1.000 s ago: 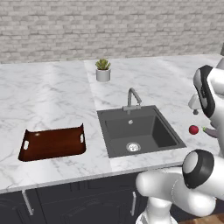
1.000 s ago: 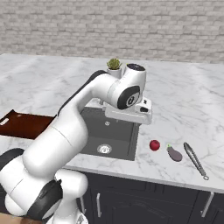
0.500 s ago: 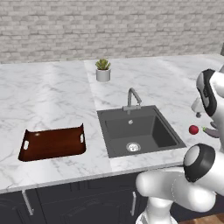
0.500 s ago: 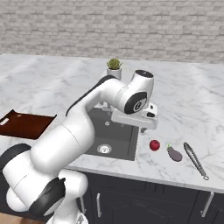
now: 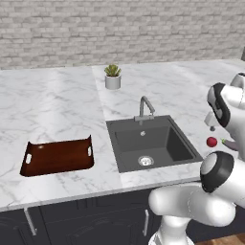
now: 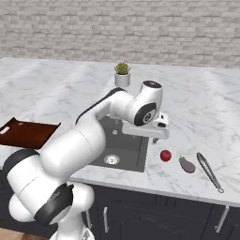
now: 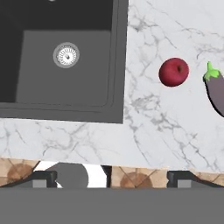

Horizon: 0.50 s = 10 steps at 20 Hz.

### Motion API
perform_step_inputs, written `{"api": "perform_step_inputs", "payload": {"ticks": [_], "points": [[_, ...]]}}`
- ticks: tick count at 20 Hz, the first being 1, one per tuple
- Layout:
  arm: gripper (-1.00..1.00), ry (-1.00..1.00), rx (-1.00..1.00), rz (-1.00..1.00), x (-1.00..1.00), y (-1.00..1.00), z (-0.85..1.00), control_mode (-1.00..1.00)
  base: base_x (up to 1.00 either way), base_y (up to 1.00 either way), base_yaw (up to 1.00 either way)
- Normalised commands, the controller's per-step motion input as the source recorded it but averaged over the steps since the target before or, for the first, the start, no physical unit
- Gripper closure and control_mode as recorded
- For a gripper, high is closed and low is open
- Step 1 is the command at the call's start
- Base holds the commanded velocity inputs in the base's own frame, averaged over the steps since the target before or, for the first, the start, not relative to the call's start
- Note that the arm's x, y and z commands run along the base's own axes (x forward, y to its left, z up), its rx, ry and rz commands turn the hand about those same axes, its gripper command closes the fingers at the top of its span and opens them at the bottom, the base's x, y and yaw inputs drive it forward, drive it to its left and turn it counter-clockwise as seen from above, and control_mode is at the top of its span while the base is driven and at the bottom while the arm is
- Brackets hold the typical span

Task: Pick up all produce items and place them in the sink. Turn on the sink faucet to wash them. Then turn the sink off and put them in the tray.

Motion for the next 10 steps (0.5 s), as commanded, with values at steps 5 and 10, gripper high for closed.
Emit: {"api": "perform_step_inputs", "payload": {"ticks": [5,10], "points": [[-1.00,0.00,-0.01,0.03,0.24,-0.18,-0.19,-1.00,0.00,0.00,0.00],[-1.00,-0.01,0.00,0.03,0.15,-0.24,-0.16,-1.00,0.00,0.00,0.00]]}}
